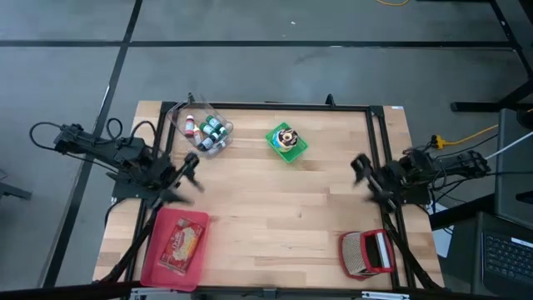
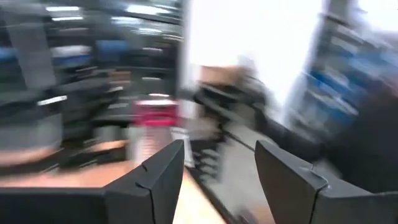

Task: Pick & Place Food Item
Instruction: Return to Home Position

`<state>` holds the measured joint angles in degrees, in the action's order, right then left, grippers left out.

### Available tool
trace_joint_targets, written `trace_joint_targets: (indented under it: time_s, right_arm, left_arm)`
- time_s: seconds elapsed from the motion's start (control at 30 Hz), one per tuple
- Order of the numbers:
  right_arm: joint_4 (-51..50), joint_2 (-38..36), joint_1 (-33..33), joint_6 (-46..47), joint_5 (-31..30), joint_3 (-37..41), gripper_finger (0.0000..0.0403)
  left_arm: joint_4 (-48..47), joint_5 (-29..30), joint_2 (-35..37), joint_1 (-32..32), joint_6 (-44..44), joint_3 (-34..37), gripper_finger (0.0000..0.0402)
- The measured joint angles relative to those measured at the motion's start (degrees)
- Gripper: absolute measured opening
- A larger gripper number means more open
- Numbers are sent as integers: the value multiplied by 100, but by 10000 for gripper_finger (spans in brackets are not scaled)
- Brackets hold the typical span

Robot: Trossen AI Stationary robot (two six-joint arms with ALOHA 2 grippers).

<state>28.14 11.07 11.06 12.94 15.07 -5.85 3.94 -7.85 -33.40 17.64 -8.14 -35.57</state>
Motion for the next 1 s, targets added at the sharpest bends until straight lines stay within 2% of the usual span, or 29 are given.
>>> trace_joint_targets:
  time_s: [0.07,0.13,0.2,0.27,0.33,0.47,0.57,0.67,0.77,0.9,1.0]
  right_arm:
    - [-25,54,66,-404,897,0,226]
    - [-232,33,84,-448,1135,-49,226]
    - [-1186,-113,84,-608,1073,-254,226]
    - [-2108,-221,84,-796,597,-470,226]
    - [-2590,-385,81,-992,360,-580,226]
    - [-3378,-1041,84,-1326,469,-804,226]
    - [-3954,-1107,81,-1343,388,-953,226]
    - [-4062,-1111,81,-1191,94,-1075,226]
    - [-4162,-1099,80,-1194,103,-1030,226]
    - [-3876,-1104,79,-1022,15,-868,226]
    - [-3478,-1111,110,-1002,20,-636,226]
  left_arm:
    - [-91,-851,28,16,514,0,192]
    - [-132,-1010,165,13,695,0,192]
    - [-474,-880,421,37,895,-4,193]
    - [-1133,-384,744,45,925,-4,193]
    - [-1657,133,1067,35,789,32,192]
    - [-2101,-18,1899,45,759,246,191]
    - [-2094,-192,2676,38,830,563,193]
    - [-2181,-291,3327,40,827,1041,195]
    - [-2294,-407,3328,38,738,1352,195]
    - [-1988,-379,3336,41,766,1690,196]
    - [-1462,-617,3337,45,1067,1784,195]
